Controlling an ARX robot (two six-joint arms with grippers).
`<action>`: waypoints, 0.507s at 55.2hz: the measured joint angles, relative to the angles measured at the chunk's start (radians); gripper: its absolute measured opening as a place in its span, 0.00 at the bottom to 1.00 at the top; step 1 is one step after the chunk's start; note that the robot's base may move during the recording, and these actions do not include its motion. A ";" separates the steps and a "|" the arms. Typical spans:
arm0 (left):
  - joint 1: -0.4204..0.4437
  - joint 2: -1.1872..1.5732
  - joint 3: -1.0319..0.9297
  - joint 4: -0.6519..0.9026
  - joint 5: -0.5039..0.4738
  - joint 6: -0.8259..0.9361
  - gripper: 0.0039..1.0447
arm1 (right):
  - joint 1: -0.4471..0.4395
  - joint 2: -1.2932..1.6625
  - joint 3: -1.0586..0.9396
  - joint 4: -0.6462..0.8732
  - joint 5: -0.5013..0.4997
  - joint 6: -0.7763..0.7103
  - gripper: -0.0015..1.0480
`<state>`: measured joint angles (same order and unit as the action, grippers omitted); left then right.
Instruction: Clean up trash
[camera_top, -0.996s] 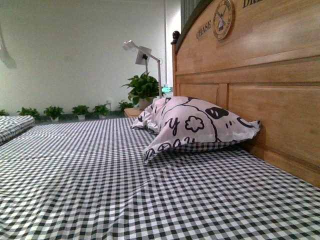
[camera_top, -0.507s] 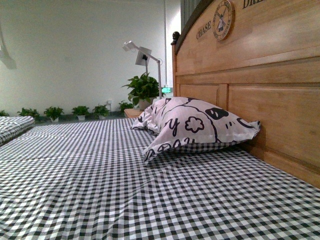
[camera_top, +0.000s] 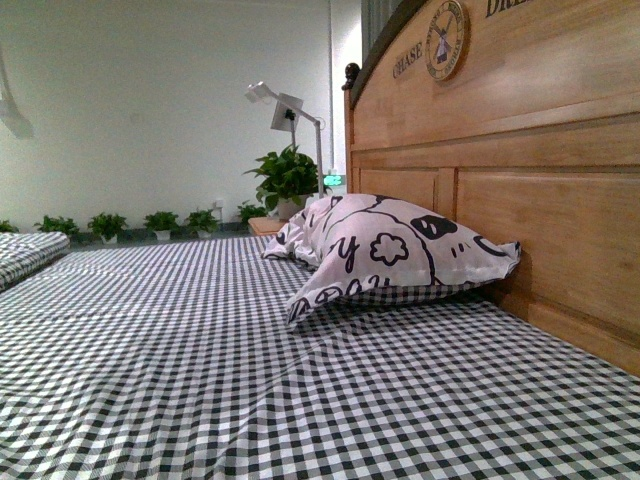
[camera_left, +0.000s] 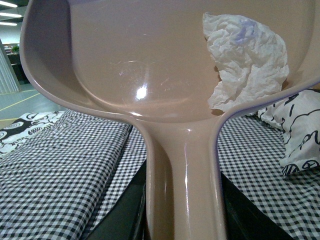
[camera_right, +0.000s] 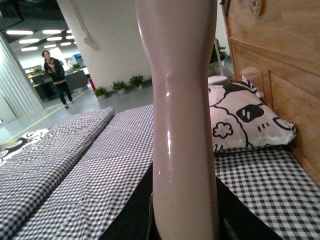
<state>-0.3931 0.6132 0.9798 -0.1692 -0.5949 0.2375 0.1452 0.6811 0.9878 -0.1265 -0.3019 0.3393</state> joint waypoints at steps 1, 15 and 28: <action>0.000 0.000 0.000 0.000 0.000 0.000 0.25 | 0.000 0.000 0.000 0.000 0.000 0.000 0.18; 0.000 0.000 0.000 0.000 0.000 0.000 0.25 | 0.000 0.000 0.000 0.000 0.000 0.000 0.18; 0.000 0.000 0.000 0.000 0.000 0.000 0.25 | 0.000 0.000 0.000 0.000 0.000 0.000 0.18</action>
<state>-0.3931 0.6132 0.9798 -0.1692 -0.5953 0.2375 0.1452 0.6811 0.9878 -0.1265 -0.3019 0.3393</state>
